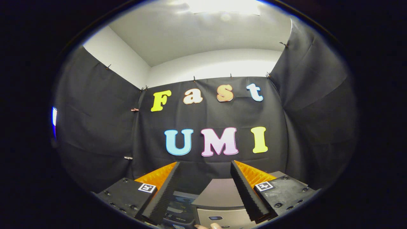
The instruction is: Put the clothes into the washing machine and then close the washing machine lid.
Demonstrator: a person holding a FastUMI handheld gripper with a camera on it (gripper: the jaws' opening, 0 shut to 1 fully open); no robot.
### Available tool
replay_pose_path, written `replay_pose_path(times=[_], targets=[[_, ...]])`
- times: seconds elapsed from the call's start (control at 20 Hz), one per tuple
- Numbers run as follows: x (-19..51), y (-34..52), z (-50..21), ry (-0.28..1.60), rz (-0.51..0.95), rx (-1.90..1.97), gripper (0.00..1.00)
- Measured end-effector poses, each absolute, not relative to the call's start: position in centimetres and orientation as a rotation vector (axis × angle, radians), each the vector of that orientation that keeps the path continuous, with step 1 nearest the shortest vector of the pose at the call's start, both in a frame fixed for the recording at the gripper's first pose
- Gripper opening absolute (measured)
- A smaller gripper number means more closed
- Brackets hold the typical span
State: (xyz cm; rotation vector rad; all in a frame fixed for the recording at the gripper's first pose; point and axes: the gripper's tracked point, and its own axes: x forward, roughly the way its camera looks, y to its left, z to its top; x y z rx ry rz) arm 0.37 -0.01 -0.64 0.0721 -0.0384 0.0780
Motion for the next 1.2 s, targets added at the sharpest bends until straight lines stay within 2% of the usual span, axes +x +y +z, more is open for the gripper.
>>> replay_pose_path(times=[0.5,1.2], targets=[[-1.2,-3.8,-0.2,-0.059,0.045,0.111,0.97],[-0.6,-3.9,-0.2,-0.046,0.038,0.079,0.97]])
